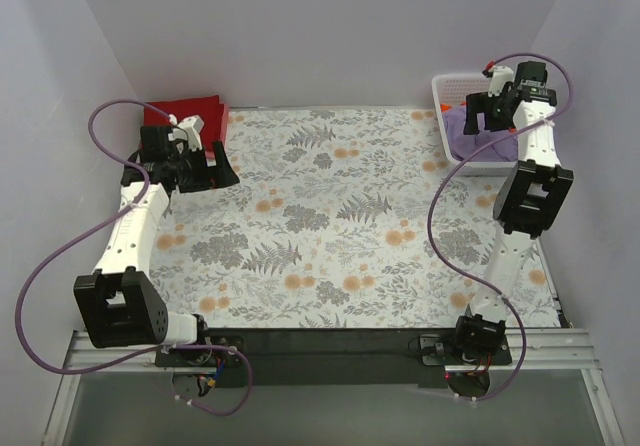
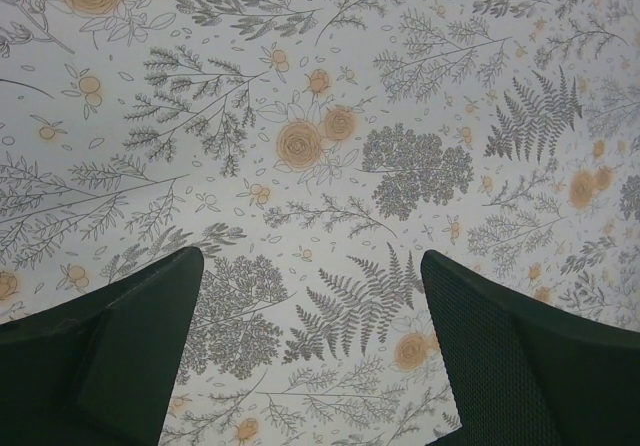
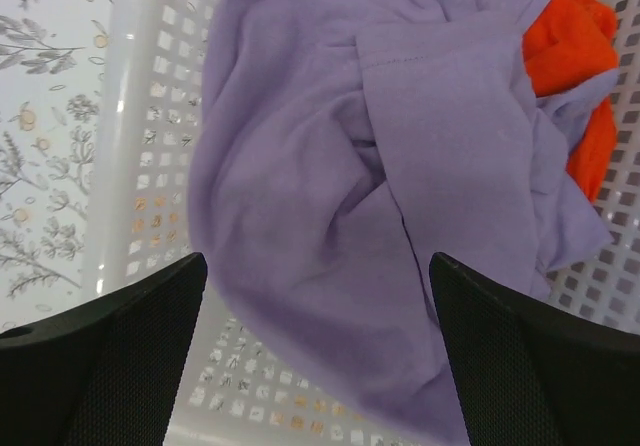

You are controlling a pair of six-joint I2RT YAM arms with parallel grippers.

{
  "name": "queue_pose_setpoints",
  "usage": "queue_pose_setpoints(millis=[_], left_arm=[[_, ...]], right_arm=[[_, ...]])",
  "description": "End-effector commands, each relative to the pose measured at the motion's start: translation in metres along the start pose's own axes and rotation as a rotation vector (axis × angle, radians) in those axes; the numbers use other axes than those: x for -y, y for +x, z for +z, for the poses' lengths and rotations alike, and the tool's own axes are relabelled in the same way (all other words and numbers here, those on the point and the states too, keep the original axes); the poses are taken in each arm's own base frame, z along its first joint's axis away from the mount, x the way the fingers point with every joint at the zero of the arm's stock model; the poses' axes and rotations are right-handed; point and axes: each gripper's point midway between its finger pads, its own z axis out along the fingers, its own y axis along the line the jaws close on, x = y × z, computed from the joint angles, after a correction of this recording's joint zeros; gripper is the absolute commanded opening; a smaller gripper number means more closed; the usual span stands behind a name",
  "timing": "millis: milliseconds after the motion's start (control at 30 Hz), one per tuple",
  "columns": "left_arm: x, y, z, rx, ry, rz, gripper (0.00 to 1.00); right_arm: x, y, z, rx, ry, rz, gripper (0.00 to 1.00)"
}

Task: Fold and stack the t-shirts
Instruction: Grab the tshirt from the pile

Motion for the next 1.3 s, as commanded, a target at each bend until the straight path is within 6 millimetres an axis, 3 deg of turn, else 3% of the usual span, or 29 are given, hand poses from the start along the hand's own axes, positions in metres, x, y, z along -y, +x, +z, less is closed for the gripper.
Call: queue_pose_setpoints(millis=[0,133,233,267,300,433,500,633,767,833,933,1000,1100,1133,1267], left_arm=[[-0.007,0.007,-0.001,-0.019,-0.040,0.010,0.91],[-0.020,0.012,0.006,-0.044,-0.082,0.019,0.91],[-0.023,0.013,0.011,-0.062,-0.083,0.011,0.91],[-0.023,0.014,0.013,-0.068,-0.084,0.009,0.91],[-0.023,0.012,0.012,-0.064,-0.084,0.010,0.91],[-0.020,0.007,0.012,-0.054,-0.069,0.016,0.91],[-0.018,0.004,0.011,-0.043,-0.062,0.021,0.91],[-0.011,0.001,0.008,-0.035,-0.036,0.019,0.91],[-0.006,-0.004,0.005,-0.016,-0.016,0.019,0.91],[-0.003,-0.008,0.003,-0.001,-0.008,0.018,0.91],[0.003,-0.016,-0.001,0.025,0.005,0.022,0.91],[0.003,-0.018,-0.002,0.031,0.004,0.021,0.91],[0.005,-0.020,-0.004,0.039,0.012,0.016,0.91],[0.006,-0.022,-0.005,0.045,0.012,0.016,0.91],[0.009,-0.023,-0.008,0.056,0.017,0.015,0.91]], right_arm=[[0.013,-0.009,0.033,0.035,0.046,-0.001,0.98],[0.015,0.011,0.060,0.007,0.029,0.030,0.98],[0.014,0.025,0.068,-0.024,0.024,0.032,0.87],[0.015,0.027,0.070,-0.028,0.027,0.025,0.76],[0.015,0.029,0.070,-0.034,0.031,0.026,0.75],[0.016,0.025,0.060,-0.029,0.044,-0.003,0.24],[0.013,0.010,0.042,0.008,0.050,-0.015,0.02],[0.009,-0.028,-0.005,0.107,0.079,-0.058,0.01],[-0.003,-0.075,-0.072,0.248,0.107,-0.113,0.01],[-0.009,-0.089,-0.095,0.301,0.113,-0.129,0.01],[-0.030,-0.129,-0.161,0.461,0.116,-0.176,0.01],[-0.035,-0.136,-0.171,0.490,0.101,-0.181,0.01],[-0.054,-0.156,-0.207,0.586,0.067,-0.214,0.01],[-0.062,-0.168,-0.227,0.646,0.060,-0.232,0.01],[-0.092,-0.186,-0.274,0.765,-0.014,-0.281,0.01]])
